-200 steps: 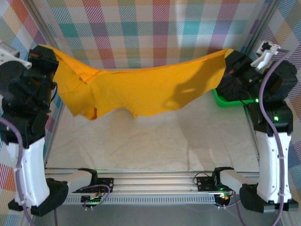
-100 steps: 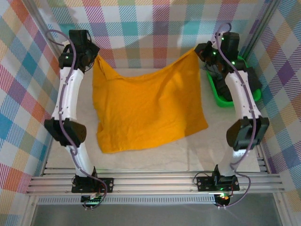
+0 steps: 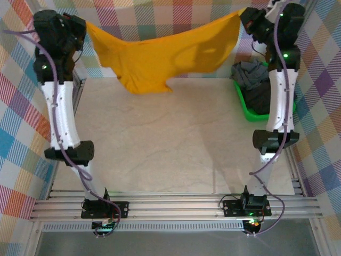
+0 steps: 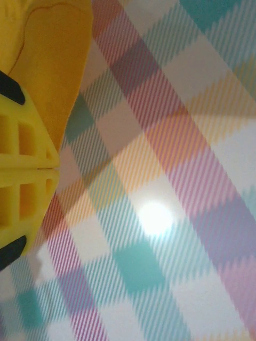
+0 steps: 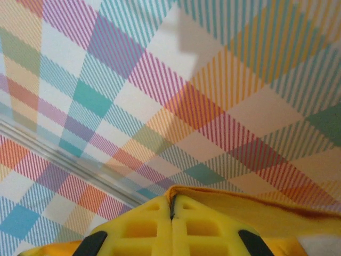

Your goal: Fold and stack the t-shirts

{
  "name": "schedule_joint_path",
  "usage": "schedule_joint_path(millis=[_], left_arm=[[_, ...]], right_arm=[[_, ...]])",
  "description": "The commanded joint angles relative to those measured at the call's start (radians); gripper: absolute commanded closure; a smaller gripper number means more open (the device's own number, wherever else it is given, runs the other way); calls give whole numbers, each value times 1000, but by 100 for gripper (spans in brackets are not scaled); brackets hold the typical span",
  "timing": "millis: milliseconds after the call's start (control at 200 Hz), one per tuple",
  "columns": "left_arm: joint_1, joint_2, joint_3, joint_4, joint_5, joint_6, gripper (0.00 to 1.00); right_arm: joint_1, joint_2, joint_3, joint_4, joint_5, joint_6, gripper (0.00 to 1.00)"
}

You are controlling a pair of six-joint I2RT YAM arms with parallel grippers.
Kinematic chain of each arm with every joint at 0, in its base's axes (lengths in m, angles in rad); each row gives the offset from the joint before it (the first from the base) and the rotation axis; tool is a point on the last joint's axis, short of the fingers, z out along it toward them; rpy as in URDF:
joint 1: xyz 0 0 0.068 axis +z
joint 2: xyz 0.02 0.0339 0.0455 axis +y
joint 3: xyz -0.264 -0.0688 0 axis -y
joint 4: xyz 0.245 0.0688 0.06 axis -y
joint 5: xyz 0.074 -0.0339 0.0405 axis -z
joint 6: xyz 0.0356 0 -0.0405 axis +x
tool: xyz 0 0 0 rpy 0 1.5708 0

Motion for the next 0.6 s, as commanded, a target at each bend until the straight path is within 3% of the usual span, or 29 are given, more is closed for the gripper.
schedule_joint_path(millis=[0, 145, 270, 405, 430, 535, 595], left_arm=[[-17, -181, -92, 29, 34, -37, 100], [-136, -462, -586, 57, 41, -92, 100], [-271, -691, -1058, -18, -29, -159, 100], [-348, -874, -1556, 46, -2, -303, 100], [-352, -881, -1618, 78, 25, -312, 100], [-362, -851, -1758, 111, 86, -304, 75], [-363, -828, -1738, 51, 51, -276, 59]], right_arm=[[-26, -150, -164, -9, 16, -11, 100], [-28, -426, -646, 21, 107, -66, 100], [-26, -666, -1128, 63, 181, -45, 100], [-5, -812, -1513, 51, 184, -52, 100], [0, -825, -1562, 32, 194, -62, 94], [6, -852, -1713, -64, 286, -94, 67], [6, -846, -1744, -94, 338, -128, 60]])
